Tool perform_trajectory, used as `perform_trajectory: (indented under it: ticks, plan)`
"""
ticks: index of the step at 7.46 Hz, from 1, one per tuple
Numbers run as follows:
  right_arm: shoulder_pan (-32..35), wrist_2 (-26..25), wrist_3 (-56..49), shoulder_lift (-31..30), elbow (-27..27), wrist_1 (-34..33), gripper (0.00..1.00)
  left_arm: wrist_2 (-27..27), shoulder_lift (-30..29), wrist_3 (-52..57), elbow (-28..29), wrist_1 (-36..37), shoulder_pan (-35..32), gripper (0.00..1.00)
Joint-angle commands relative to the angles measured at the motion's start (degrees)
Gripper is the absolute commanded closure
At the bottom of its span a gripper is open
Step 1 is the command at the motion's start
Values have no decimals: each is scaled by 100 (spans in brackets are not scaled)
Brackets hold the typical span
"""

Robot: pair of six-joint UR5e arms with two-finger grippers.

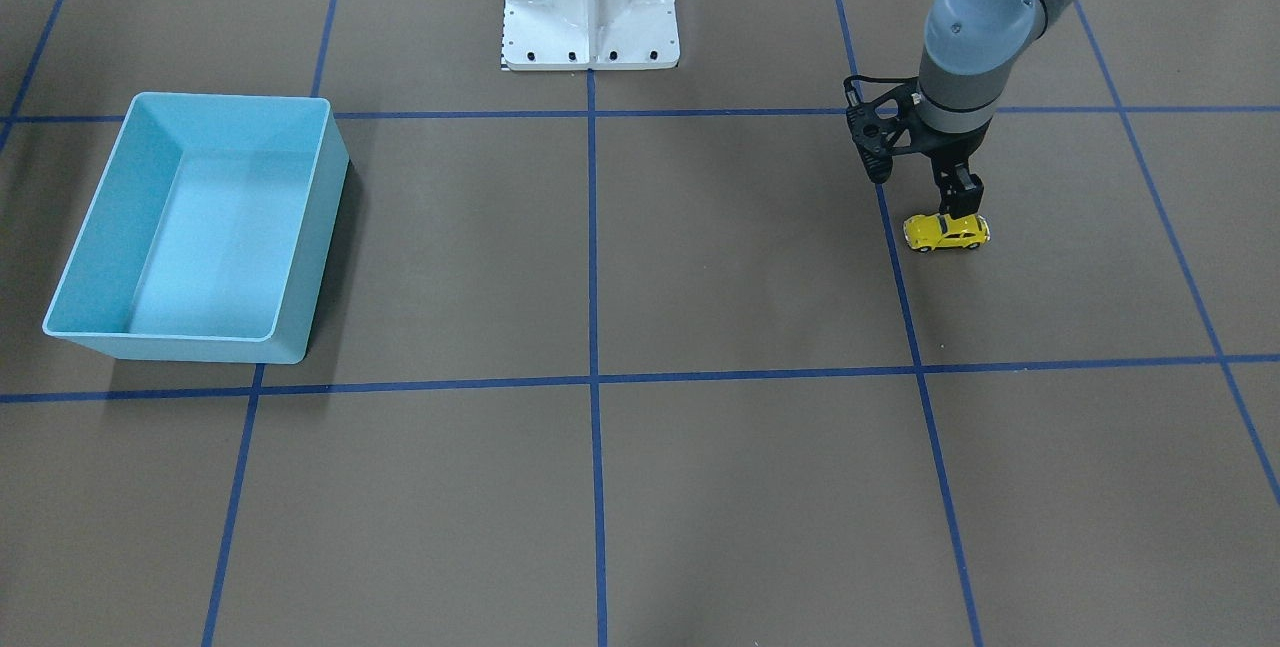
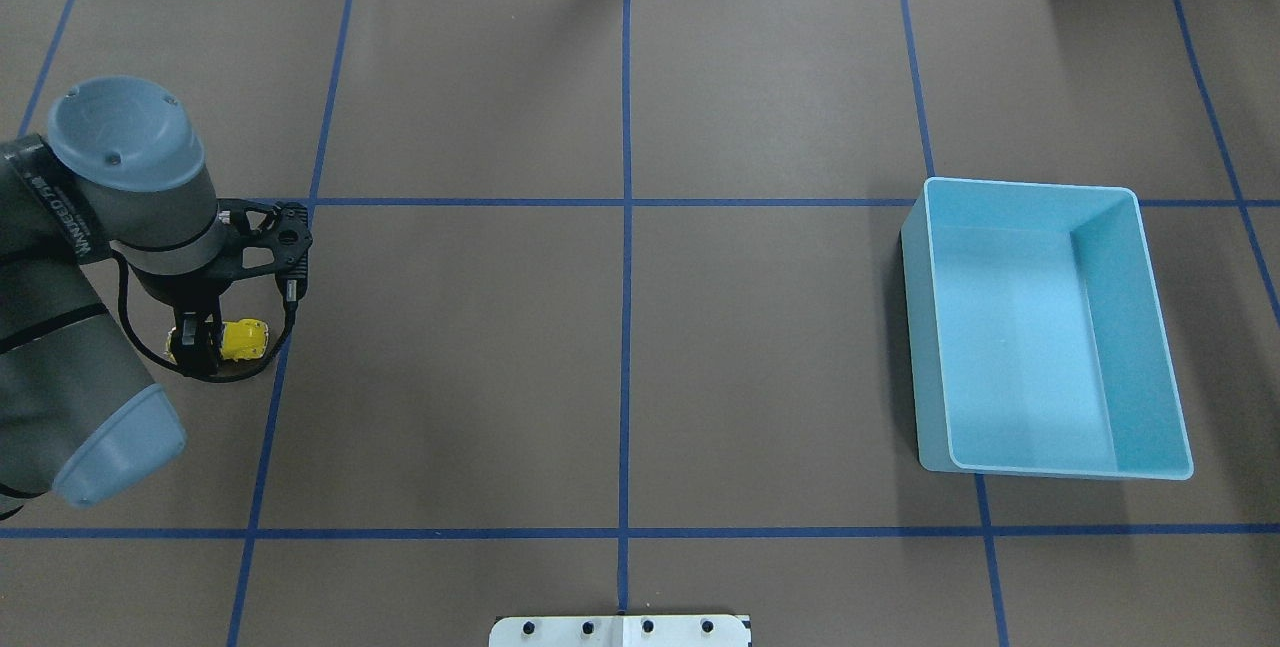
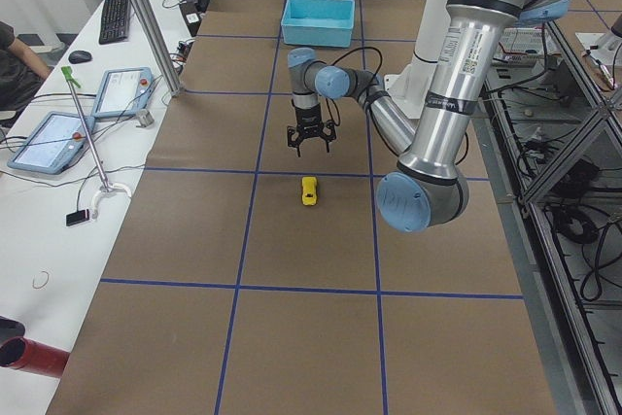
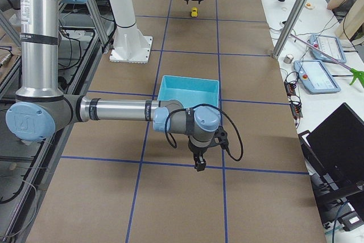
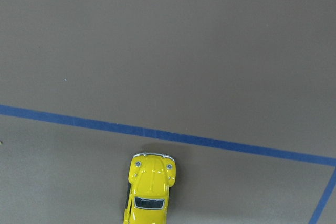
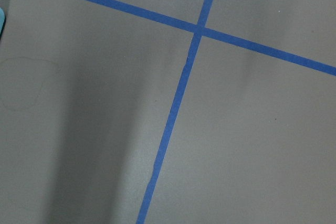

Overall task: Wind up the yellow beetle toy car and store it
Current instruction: 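Press the car onto the table and drag it toward the robot with the left gripper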

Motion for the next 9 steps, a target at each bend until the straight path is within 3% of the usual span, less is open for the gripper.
perform_trajectory:
  ticks: [1, 3, 7, 9]
  plan:
    - [0, 0, 0, 0, 0, 5, 0, 656, 16, -21, 2, 70, -48, 0]
    - [0, 0, 0, 0, 0, -4, 0, 992, -106, -13, 185, 71, 4, 0]
    - [0, -9, 0, 0, 0, -4, 0, 932, -494, 66, 993, 123, 31, 0]
    - [0, -9, 0, -9, 0, -4, 0, 932, -459, 49, 1030, 132, 302, 0]
